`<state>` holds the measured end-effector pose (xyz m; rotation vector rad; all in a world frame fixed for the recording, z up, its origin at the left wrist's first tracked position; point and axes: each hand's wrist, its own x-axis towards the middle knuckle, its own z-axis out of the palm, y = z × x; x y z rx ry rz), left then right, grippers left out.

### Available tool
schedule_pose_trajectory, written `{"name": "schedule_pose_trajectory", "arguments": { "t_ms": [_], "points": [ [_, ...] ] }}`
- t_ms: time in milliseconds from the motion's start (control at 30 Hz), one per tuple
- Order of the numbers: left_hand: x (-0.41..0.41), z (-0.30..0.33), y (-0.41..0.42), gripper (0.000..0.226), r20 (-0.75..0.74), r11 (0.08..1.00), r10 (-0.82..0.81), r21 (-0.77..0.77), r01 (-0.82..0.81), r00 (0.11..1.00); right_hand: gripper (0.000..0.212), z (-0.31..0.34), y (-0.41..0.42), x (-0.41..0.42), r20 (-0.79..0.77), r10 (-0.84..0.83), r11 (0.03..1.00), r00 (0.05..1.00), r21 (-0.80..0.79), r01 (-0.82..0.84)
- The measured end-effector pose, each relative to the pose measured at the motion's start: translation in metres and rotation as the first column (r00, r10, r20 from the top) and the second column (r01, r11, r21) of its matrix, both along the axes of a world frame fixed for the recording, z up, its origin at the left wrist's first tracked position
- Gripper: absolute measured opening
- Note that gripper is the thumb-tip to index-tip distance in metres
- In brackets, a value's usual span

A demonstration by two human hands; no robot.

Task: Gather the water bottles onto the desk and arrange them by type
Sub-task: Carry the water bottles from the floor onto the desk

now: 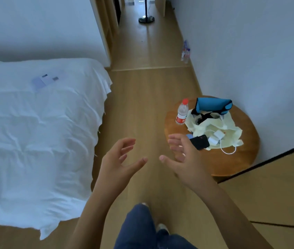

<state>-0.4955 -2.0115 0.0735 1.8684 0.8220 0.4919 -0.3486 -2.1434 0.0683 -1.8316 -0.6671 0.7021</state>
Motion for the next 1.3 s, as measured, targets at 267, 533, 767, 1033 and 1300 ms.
{"name": "schedule_pose_trajectory", "arguments": {
  "t_ms": [267,533,767,1033,1300],
  "points": [
    [0.158,-0.013,0.179,0.050,0.007,0.998,-0.068,0.004,0.068,0.998,0.054,-0.016,0.171,0.152,0.033,-0.069,0.998,0.997,0.011,0.068],
    [0.322,0.001,0.372,0.048,-0.025,0.989,-0.137,0.042,0.138,0.990,0.055,-0.001,0.348,0.306,0.071,-0.136,0.991,0.988,0.004,0.136],
    [0.455,-0.010,0.492,0.049,-0.038,0.987,-0.161,-0.029,0.160,0.986,0.054,-0.013,0.461,0.439,0.045,-0.194,0.981,0.980,-0.001,0.194],
    [0.661,-0.021,0.638,0.050,-0.058,0.979,-0.202,-0.034,0.200,0.978,0.056,-0.019,0.600,0.640,0.048,-0.279,0.960,0.959,0.021,0.278],
    [0.816,-0.013,0.756,0.047,-0.026,0.970,-0.234,-0.065,0.232,0.972,0.056,-0.010,0.707,0.801,0.090,-0.329,0.943,0.940,-0.011,0.331]
  ]
}}
